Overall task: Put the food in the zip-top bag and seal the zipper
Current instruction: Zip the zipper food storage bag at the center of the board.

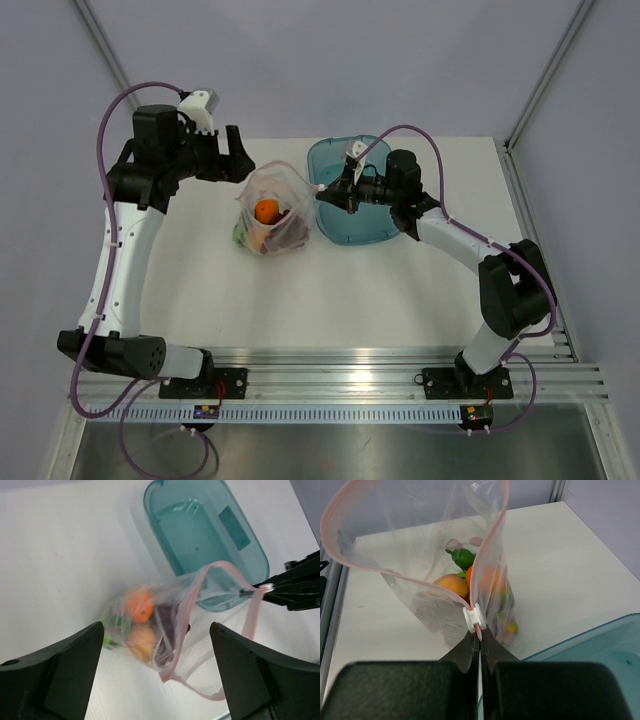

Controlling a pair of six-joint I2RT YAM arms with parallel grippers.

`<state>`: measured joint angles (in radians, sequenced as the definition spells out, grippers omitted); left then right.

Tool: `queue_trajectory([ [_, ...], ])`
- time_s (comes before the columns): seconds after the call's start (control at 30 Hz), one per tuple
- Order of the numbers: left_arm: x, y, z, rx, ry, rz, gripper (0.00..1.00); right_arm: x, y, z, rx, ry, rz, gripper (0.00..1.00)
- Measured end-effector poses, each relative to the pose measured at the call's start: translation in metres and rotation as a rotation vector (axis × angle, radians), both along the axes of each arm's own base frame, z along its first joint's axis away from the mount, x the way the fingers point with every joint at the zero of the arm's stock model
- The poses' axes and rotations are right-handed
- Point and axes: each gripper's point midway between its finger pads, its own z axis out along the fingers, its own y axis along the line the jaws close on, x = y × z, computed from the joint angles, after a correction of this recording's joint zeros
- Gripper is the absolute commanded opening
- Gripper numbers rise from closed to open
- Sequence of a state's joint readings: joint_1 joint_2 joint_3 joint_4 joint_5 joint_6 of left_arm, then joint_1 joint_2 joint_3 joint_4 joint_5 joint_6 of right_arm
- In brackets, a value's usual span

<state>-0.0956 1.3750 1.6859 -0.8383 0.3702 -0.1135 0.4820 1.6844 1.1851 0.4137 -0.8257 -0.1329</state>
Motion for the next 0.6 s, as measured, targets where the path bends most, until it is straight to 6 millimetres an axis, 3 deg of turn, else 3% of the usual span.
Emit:
queue_trajectory([
  [0.07,-0.008,-0.017,0.021,0.063,-0.068,-0.052,0.86,-0.002,-0.001,-0.005,-0.019,0.008,0.011,0.0],
  [0.13,-0.02,-0.051,0.045,0.106,-0.167,-0.17,0.77,-0.005,-0.001,-0.007,-0.036,0.016,0.025,0.0],
  [0.23,-0.039,-0.094,0.06,0.148,-0.277,-0.345,0.73,-0.008,-0.002,-0.01,-0.052,0.022,0.037,0.0],
  [0.33,-0.045,-0.116,0.054,0.164,-0.325,-0.465,0.74,-0.01,-0.003,-0.01,-0.062,0.024,0.04,0.0],
  [0.6,-0.052,-0.151,0.008,0.141,-0.317,-0.686,0.7,-0.031,-0.008,0.009,-0.055,0.01,0.094,0.0],
])
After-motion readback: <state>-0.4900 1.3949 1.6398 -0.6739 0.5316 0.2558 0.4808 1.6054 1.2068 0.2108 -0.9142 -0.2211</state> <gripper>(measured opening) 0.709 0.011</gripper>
